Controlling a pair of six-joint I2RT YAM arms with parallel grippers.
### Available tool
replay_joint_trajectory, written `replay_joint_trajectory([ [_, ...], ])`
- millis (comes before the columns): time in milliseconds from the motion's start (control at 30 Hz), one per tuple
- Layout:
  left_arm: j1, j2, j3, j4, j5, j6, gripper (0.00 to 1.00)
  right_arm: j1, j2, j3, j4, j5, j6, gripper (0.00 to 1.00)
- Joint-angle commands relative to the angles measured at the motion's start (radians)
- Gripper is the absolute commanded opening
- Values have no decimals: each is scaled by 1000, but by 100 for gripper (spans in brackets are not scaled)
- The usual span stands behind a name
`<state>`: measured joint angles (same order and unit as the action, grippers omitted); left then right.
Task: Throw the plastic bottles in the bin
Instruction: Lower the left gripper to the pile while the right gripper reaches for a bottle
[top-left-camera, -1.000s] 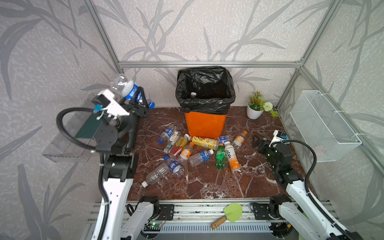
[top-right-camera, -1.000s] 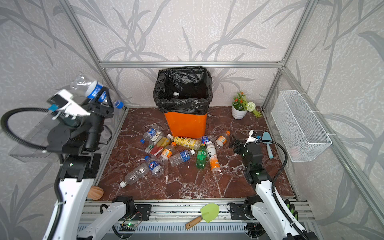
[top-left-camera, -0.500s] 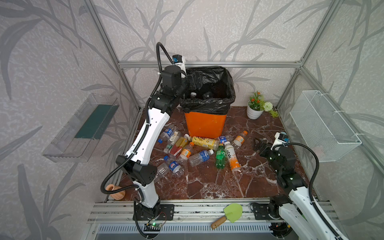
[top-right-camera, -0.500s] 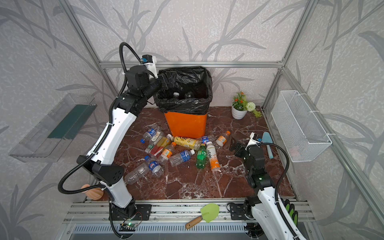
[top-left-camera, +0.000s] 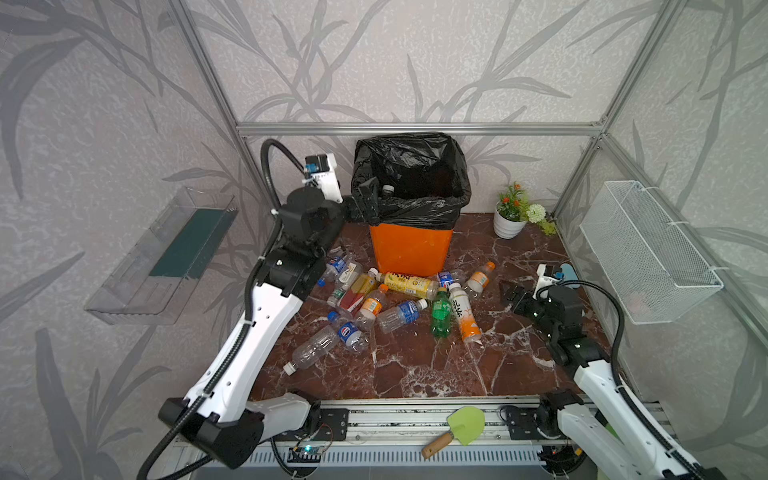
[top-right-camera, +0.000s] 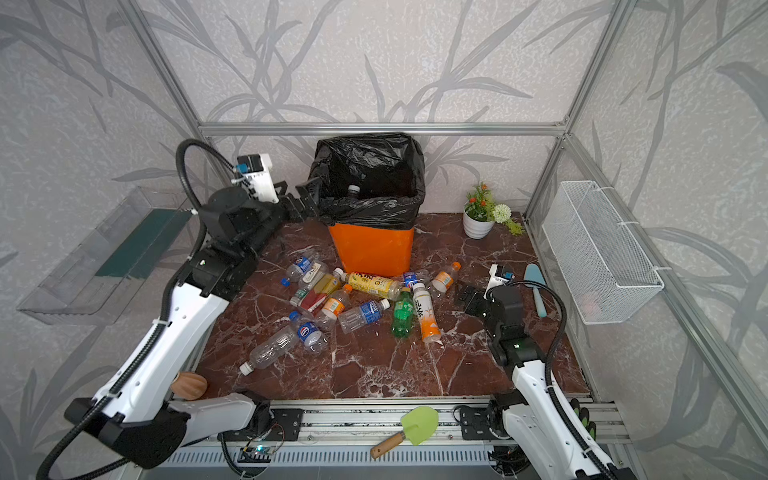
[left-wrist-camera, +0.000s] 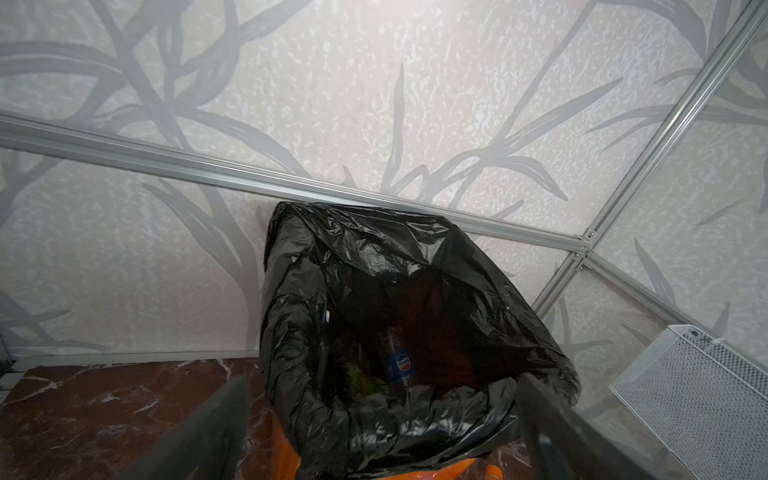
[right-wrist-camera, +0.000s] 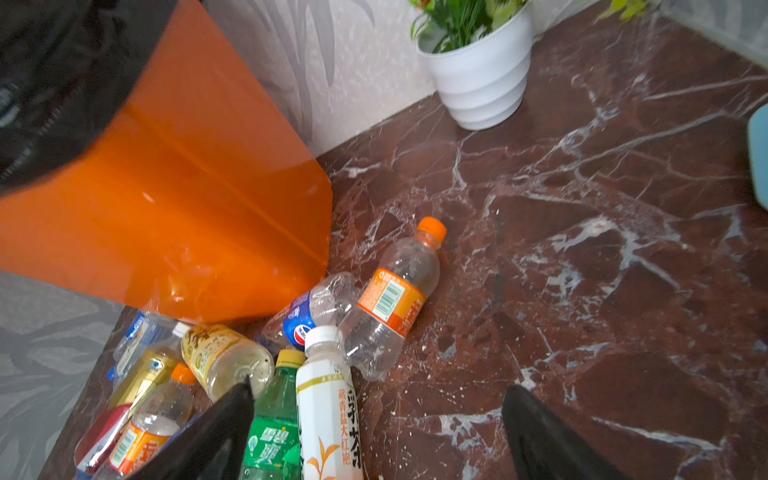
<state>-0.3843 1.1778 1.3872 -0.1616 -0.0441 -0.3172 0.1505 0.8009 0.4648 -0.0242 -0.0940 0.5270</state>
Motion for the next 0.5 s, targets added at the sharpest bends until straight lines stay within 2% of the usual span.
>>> replay_joint_trajectory([
  [0, -1, -123, -209, 30, -61, -37, 99, 11, 62, 33, -4, -84, 17, 91],
  [100, -2, -244, -388, -48, -142, -74, 99, 48, 131, 49, 2, -86, 20, 90],
  [200, -1, -346, -514, -109, -165, -100, 99, 104, 205, 80, -15, -55, -8, 88],
  [333, -3, -417, -606, -178, -166, -163, 99, 165, 315, 130, -48, -43, -53, 84],
  [467, -1, -430, -663, -158, -169, -210, 99, 238, 435, 188, -90, -34, -97, 81],
])
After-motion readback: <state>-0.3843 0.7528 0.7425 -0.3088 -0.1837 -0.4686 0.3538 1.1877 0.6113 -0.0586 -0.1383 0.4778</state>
